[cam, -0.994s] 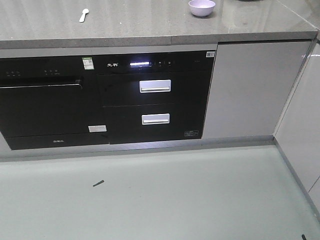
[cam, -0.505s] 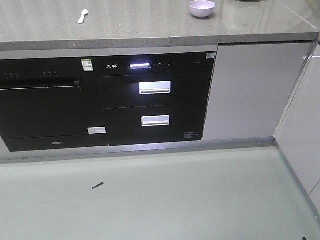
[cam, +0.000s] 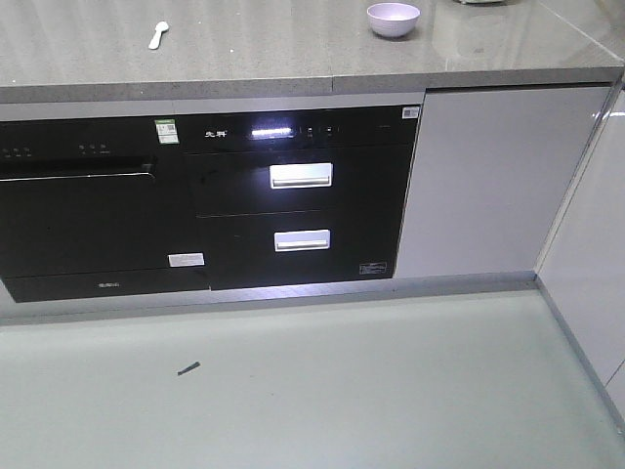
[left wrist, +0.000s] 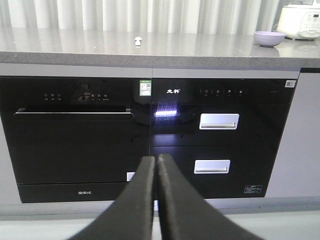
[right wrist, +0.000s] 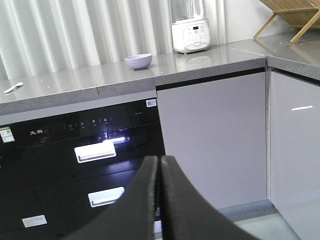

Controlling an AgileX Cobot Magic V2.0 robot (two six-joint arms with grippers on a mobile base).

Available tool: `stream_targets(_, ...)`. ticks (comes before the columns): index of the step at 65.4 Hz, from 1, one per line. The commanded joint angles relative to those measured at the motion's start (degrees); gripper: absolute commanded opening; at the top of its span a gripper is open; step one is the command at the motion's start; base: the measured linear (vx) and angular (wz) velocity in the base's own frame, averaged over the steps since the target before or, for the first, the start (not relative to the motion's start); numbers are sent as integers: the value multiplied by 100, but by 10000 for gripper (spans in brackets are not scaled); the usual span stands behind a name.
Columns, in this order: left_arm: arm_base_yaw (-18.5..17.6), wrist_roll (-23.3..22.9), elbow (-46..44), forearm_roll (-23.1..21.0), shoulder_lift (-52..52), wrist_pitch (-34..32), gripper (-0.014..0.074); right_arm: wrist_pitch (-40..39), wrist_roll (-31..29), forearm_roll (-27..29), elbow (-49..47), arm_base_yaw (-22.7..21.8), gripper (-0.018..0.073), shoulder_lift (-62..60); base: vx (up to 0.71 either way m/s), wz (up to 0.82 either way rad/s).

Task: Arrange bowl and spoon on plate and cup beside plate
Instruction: 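Drive the base closer to the counter holding the spoon and bowl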

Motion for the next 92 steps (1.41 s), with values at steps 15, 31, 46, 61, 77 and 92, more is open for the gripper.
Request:
stream_targets(15,21,-56,175,0,-35,-402,-6,-393,-5,-53,2,-19,15,-34,4,0)
stream_targets(31,21,-56,175,0,-35,-402,-6,-393,-5,-53,2,-19,15,-34,4,0)
stream_targets(46,21,-56,175,0,-35,-402,-6,-399,-5,-53,2,-19,15,-34,4,0)
stream_targets(61,21,-56,175,0,-35,-402,-6,-399,-5,-53,2,-19,15,-34,4,1)
stream_targets(77,21,-56,175,0,-35,-402,-6,-399,-5,-53,2,-19,15,-34,4,1)
stream_targets(92,21,-56,175,0,-35,-402,-6,-399,-5,-53,2,-19,15,-34,5,1)
